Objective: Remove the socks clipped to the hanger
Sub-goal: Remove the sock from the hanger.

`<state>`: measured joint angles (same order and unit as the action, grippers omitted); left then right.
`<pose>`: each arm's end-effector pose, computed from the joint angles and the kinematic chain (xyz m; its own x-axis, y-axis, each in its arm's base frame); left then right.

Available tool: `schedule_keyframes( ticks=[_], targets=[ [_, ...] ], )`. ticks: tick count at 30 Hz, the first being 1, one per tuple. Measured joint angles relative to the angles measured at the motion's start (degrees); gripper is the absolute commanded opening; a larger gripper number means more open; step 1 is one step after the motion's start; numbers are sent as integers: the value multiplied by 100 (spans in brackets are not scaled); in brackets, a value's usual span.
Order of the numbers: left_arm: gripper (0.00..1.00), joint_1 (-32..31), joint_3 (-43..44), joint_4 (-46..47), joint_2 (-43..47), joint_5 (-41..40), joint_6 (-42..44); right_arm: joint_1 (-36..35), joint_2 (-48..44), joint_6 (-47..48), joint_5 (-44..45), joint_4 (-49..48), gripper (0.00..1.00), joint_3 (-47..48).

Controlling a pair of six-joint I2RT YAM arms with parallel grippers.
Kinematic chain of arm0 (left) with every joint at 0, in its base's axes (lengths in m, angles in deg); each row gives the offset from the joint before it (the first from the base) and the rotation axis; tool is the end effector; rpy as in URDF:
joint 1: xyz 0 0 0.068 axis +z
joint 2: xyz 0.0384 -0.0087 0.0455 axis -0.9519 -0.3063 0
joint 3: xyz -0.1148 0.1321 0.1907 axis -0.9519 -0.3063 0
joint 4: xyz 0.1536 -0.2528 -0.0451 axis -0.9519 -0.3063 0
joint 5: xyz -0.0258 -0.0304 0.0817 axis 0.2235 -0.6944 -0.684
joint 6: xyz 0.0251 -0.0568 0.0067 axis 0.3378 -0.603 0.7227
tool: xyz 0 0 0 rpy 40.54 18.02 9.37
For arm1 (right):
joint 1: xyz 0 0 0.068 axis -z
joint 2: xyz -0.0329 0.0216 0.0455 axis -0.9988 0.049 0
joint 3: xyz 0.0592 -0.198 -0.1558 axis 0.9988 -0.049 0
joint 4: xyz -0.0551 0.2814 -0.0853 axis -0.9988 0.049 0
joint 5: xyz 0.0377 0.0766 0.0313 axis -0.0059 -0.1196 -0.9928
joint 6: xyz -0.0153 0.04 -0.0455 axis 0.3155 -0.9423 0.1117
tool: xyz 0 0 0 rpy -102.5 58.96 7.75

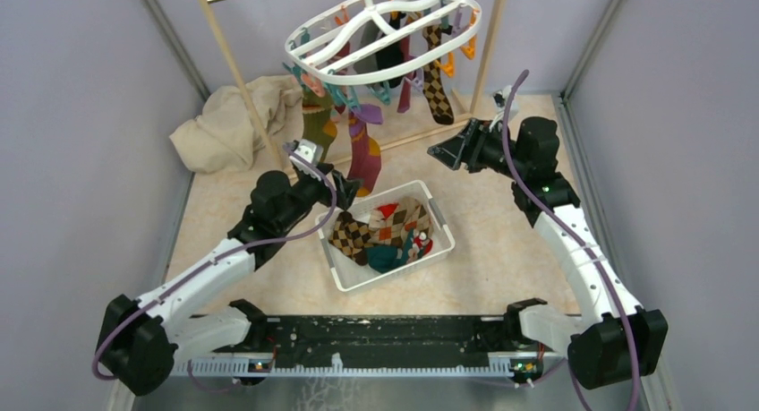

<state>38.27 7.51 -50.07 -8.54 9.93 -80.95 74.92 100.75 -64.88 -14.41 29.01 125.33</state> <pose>0.2458 -0.1672 0.2668 -0.1549 -0.0891 -0.9839 0.5696 0.8056 -0.1627 0.2896 0.0914 0.3501 -0.5491 0.3209 -0.7717 -0.5183 0.5935 0.6157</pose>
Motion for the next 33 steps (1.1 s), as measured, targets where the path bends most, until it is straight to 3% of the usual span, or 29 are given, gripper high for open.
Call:
schedule_keyframes(
  ticks=[10,12,14,16,22,25,28,30,33],
  targets=[
    [94,175,0,815,-640,758,46,0,0,17,0,26,65,0],
    [81,192,0,876,-691,848,52,0,0,28,-2,37,65,0],
    [54,203,0,925,-721,925,68,0,0,37,0,44,65,4],
    [40,214,24,916,-743,1019,85,0,0,50,4,70,64,13],
    [24,216,476,570,-879,1233,136,-55,-28,236,225,413,56,203],
    [16,216,752,310,-916,1239,136,-413,-92,546,754,804,55,503],
    [15,214,1025,31,-977,1198,136,-986,-201,901,1353,1145,54,841],
    [21,214,1156,-116,-1008,1163,136,-1235,-284,1086,1663,1307,54,1032],
    [47,210,1222,-223,-1019,1147,146,-1338,-387,1268,1980,1453,54,1257]
  ],
)
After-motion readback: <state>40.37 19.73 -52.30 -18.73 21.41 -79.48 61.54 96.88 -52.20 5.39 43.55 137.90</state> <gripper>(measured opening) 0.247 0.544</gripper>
